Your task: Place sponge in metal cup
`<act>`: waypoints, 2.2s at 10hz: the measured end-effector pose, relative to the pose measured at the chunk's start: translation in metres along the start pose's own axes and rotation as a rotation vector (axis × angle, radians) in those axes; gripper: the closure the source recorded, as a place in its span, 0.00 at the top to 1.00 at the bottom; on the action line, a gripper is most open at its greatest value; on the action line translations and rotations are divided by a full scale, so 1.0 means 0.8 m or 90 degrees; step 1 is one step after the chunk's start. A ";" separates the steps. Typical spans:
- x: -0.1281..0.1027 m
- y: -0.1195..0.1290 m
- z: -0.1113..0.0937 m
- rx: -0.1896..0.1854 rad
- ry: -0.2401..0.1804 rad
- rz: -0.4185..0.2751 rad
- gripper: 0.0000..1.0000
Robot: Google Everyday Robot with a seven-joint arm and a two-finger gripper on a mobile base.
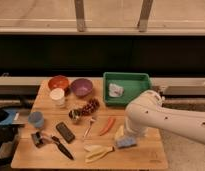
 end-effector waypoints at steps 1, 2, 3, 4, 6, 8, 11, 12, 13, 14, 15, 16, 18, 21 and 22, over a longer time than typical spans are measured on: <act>0.000 0.001 0.000 0.000 0.000 -0.001 0.80; 0.000 0.001 0.000 0.000 0.000 0.000 0.80; 0.000 -0.002 0.001 0.004 0.003 0.010 0.80; -0.002 -0.006 0.008 0.012 0.007 0.021 0.80; -0.009 -0.016 0.035 0.030 0.012 0.041 0.80; -0.028 -0.029 0.055 0.034 0.011 0.064 0.80; -0.055 -0.043 0.055 0.025 0.008 0.079 0.80; -0.060 -0.044 0.059 0.020 0.011 0.080 0.80; -0.066 -0.044 0.065 0.012 0.017 0.080 0.80; -0.069 -0.046 0.073 0.005 0.025 0.081 0.80; -0.072 -0.050 0.086 -0.001 0.037 0.084 0.80; -0.073 -0.049 0.093 -0.004 0.045 0.084 0.80; -0.072 -0.042 0.110 -0.011 0.064 0.077 0.80; -0.063 -0.030 0.136 -0.023 0.091 0.068 0.80; -0.061 -0.026 0.143 -0.027 0.094 0.066 0.80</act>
